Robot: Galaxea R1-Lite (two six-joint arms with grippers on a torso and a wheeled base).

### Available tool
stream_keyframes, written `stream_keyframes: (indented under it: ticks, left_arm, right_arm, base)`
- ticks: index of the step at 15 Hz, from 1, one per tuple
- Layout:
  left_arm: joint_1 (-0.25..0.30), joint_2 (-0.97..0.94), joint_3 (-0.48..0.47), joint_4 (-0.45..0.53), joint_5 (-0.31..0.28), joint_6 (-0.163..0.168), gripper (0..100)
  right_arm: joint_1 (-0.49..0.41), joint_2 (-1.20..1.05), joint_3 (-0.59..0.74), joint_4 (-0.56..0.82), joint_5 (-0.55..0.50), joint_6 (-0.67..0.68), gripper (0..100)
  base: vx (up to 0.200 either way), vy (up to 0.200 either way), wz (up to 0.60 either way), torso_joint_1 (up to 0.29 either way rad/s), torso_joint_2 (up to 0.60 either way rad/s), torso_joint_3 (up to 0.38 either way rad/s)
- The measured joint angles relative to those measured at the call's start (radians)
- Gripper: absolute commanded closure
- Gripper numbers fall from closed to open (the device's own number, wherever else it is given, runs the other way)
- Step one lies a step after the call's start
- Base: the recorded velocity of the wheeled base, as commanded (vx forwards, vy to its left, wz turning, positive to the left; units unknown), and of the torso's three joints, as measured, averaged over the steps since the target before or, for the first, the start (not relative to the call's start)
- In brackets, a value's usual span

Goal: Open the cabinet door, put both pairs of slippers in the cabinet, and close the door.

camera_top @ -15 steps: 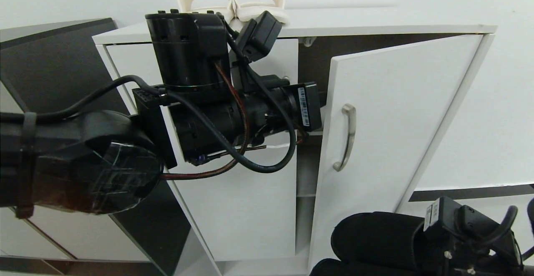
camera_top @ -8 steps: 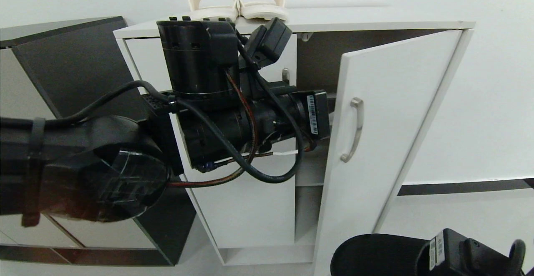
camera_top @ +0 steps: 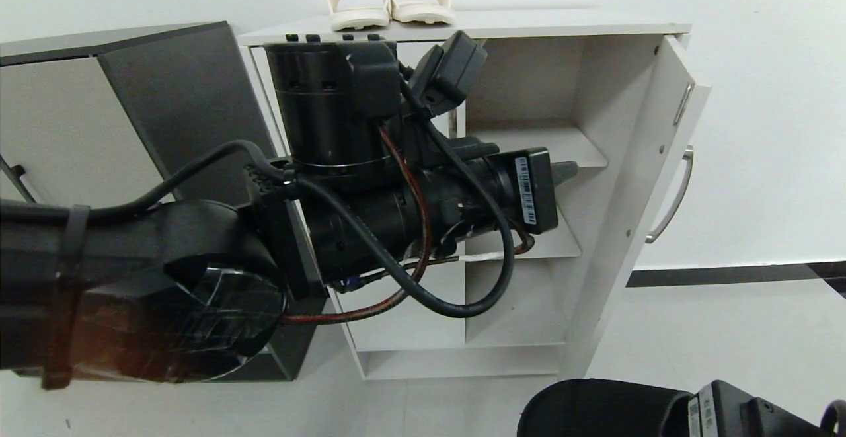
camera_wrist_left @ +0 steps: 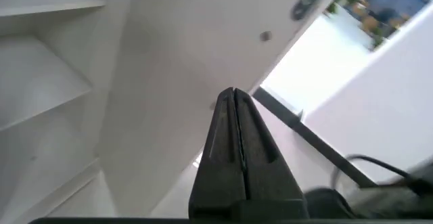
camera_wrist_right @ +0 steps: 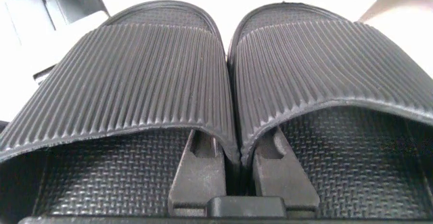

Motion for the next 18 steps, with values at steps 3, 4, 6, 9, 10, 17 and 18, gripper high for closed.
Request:
stream_keyframes:
  ticks: [3,4,6,9,10,17,18]
  left_arm:
    - [0.062,-0.033,0.055,-0.02,0.084,0.056,100]
    - [0.084,-0.074,0.104,-0.016,0.118,0.097,100]
    - [0.129,-0.19,0.206,0.016,0.161,0.156,100]
    - [0.28,-0.453,0.351,0.191,0.229,0.196,100]
    - [0.34,-0.551,0.397,0.258,0.258,0.202,100]
    - [0.706,-1.266,0.804,0.568,0.688,0.307,100]
    - [0.781,-1.353,0.869,0.599,0.7,0.321,100]
  right_arm:
    - [-0.038,0.05,-0.04,-0.07,-0.056,0.068,100]
    - [-0.051,0.081,-0.057,-0.094,-0.129,0.102,100]
    - [-0.069,0.162,-0.104,-0.159,-0.237,0.169,100]
    - [-0.085,0.334,-0.196,-0.269,-0.407,0.225,100]
    - [-0.086,0.398,-0.244,-0.297,-0.463,0.24,100]
    - [-0.136,0.678,-0.498,-0.341,-0.71,0.27,100]
    - [-0.138,0.689,-0.499,-0.343,-0.716,0.27,100]
  base:
    - [0.0,0.0,0.0,0.0,0.0,0.0]
    - [0.0,0.0,0.0,0.0,0.0,0.0]
    - [0.0,0.0,0.0,0.0,0.0,0.0]
    - [0.0,0.0,0.0,0.0,0.0,0.0]
    - [0.0,0.0,0.0,0.0,0.0,0.0]
    - [0.0,0.0,0.0,0.0,0.0,0.0]
    - [0.0,0.0,0.0,0.0,0.0,0.0]
